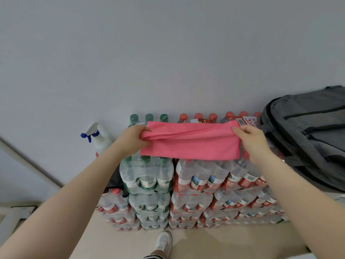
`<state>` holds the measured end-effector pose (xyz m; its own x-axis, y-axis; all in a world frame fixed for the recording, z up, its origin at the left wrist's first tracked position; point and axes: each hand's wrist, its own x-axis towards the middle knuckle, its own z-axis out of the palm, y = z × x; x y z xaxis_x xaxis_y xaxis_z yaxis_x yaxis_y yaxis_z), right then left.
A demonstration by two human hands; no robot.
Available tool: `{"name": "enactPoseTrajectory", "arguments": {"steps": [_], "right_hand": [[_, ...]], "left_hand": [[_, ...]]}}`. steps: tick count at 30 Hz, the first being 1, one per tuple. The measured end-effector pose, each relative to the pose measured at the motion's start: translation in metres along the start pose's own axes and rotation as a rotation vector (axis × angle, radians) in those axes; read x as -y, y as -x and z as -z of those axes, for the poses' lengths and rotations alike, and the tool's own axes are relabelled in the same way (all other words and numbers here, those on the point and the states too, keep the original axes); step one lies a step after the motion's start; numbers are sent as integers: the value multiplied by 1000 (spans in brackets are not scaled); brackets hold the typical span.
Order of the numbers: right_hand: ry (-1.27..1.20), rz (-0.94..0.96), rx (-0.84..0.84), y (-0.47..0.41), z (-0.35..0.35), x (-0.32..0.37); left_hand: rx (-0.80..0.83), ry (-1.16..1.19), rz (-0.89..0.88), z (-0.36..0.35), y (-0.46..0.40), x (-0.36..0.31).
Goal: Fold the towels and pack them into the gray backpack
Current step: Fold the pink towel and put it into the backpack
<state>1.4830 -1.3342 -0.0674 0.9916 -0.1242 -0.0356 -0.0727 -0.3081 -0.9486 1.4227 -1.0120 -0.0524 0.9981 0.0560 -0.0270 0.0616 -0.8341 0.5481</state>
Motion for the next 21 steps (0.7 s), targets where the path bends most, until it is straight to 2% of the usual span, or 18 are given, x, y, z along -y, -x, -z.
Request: {"name": "enactPoseTrajectory", "arguments": {"steps": [4,7,11,14,19,21], "right_hand": [[274,-4,-53,-36,-16,-3],[436,-63,48,-53,-26,-8],[489,-83,98,-64,-32,-6],[511,-58,98,-70,-34,-3],[301,-177,69,-82,-40,-1],[369,-170,64,-86,-47,-3]], "left_hand": [[34,-145,-6,-5,-44,10],[88,-91,56,-10,-64,12],[154,-58,83,-14,-76,15],[125,-74,69,-13,-86,18],[60,-13,120,-13,-93,26],[52,-60,122,-15,-94,28]]}}
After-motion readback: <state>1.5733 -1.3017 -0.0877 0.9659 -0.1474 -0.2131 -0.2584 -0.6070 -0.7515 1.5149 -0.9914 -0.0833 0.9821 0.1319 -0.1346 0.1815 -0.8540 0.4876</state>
